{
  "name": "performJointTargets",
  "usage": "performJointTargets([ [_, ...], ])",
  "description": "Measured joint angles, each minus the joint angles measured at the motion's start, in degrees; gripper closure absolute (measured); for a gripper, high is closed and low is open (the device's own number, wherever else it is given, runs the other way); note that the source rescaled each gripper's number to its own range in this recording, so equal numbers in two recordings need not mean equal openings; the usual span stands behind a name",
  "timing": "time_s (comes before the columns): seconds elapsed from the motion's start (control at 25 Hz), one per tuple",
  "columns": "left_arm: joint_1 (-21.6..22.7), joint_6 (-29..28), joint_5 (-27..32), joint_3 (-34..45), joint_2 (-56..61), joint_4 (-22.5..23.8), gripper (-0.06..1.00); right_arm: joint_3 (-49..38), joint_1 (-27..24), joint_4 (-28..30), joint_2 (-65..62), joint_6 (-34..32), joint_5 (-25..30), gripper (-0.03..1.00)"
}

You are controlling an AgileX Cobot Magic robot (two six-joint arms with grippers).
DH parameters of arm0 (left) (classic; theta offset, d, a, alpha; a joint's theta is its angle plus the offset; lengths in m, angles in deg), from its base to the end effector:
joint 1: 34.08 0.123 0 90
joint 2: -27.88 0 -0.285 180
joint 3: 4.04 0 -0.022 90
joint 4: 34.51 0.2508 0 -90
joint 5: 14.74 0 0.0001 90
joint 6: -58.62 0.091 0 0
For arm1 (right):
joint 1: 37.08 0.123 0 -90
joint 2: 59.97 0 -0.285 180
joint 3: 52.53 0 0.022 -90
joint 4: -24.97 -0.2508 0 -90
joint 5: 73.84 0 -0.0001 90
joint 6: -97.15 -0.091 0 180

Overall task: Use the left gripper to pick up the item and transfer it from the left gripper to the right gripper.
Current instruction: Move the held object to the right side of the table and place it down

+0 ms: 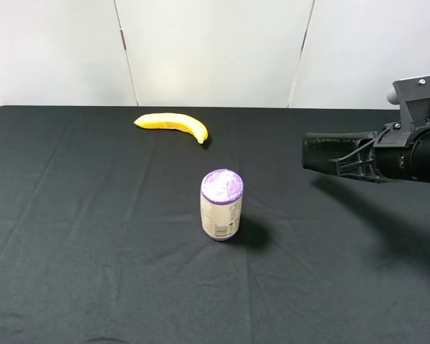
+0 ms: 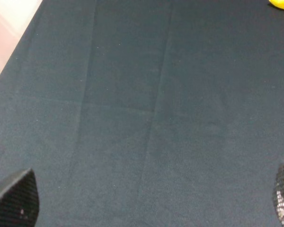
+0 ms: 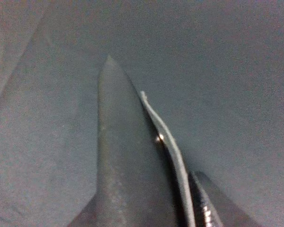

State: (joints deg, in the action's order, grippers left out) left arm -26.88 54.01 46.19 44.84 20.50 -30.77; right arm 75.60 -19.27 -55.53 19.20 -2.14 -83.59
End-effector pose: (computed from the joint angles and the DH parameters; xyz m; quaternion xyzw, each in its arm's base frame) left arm -0.0061 0.0045 0.2757 -0.0891 0.8484 0.0444 0.5199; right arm 0.2135 0.0527 0.1979 -0.1068 0.8953 -0.0103 0.4323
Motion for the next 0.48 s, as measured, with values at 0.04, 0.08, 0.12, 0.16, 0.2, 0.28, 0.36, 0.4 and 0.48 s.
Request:
performJointTargets([
  [0.04, 0.00, 0.00, 0.00, 0.00, 0.00, 0.00, -0.04, 0.00, 0.00, -0.01, 0.00, -0.07, 0.14, 0.84],
  [0.08, 0.00, 0.00, 0.00, 0.00, 0.00, 0.00, -0.04, 0.00, 0.00, -0.01, 0.00, -0.42, 0.19, 0.56],
  [0.12, 0.00, 0.00, 0.00, 0.00, 0.00, 0.00, -0.04, 0.00, 0.00, -0.01, 0.00, -0.83, 0.19, 0.35],
  [0.16, 0.00, 0.00, 0.00, 0.00, 0.00, 0.00, -0.04, 0.00, 0.00, 0.06, 0.00, -1.58, -0.01, 0.20],
  [0.2, 0.00, 0.00, 0.00, 0.00, 0.00, 0.00, -0.04, 0.00, 0.00, 0.06, 0.00, -2.02, -0.17, 0.11],
  [0.28, 0.00, 0.00, 0.00, 0.00, 0.00, 0.00, -0.04, 0.00, 0.00, 0.06, 0.00, -2.31, -0.42, 0.02],
  [0.36, 0.00, 0.00, 0.00, 0.00, 0.00, 0.00, -0.04, 0.00, 0.00, 0.06, 0.00, -2.44, -0.42, -0.01],
  [0.4, 0.00, 0.00, 0.00, 0.00, 0.00, 0.00, -0.04, 0.00, 0.00, 0.06, 0.00, -2.44, -0.42, -0.02],
  [0.48, 0.00, 0.00, 0.00, 0.00, 0.00, 0.00, -0.04, 0.00, 0.00, 0.06, 0.00, -2.58, -0.42, -0.03],
])
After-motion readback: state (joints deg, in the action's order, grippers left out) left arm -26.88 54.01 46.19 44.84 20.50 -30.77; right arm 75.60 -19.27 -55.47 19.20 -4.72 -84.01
